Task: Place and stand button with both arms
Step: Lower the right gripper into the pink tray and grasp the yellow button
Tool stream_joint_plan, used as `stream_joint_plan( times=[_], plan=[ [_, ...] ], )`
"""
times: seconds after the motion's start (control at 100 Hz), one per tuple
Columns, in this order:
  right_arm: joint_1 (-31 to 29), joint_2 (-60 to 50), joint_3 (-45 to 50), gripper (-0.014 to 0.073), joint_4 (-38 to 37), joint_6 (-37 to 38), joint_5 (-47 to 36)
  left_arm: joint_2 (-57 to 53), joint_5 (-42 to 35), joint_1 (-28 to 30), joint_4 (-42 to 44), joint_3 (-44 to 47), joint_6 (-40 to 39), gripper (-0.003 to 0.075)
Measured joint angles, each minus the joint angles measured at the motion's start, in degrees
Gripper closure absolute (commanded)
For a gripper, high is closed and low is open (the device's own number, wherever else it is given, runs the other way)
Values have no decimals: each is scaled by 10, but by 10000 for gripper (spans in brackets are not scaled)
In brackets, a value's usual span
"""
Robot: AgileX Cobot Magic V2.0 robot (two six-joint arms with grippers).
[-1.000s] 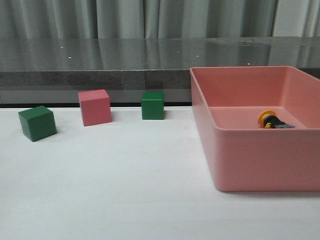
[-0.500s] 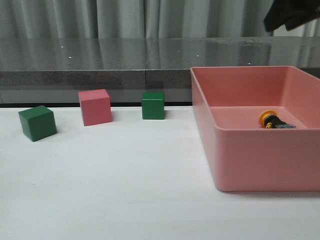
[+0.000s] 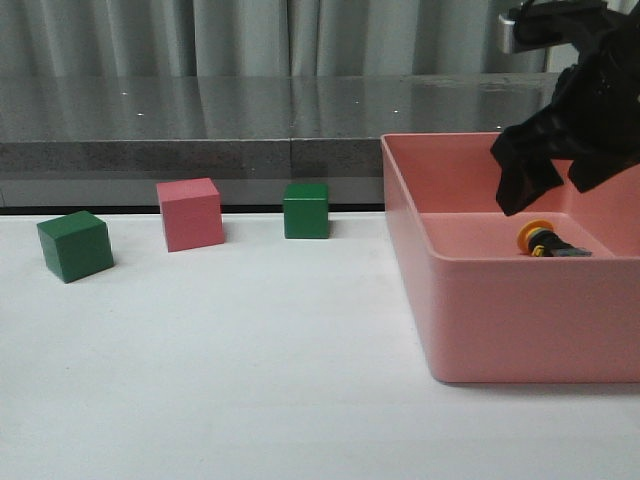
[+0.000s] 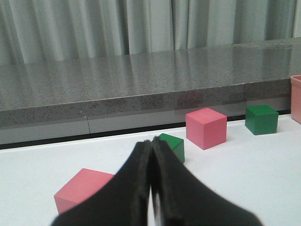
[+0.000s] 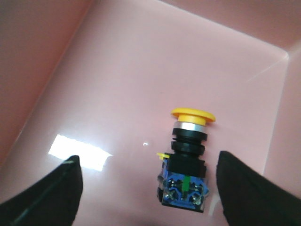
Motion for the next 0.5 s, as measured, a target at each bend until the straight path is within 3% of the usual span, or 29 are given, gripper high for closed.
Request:
stream_joint_plan(
  times=[0.5],
  plan=[
    [-43, 66, -5, 26, 0, -1, -13, 0, 0, 0, 0, 0, 0, 740]
  ],
)
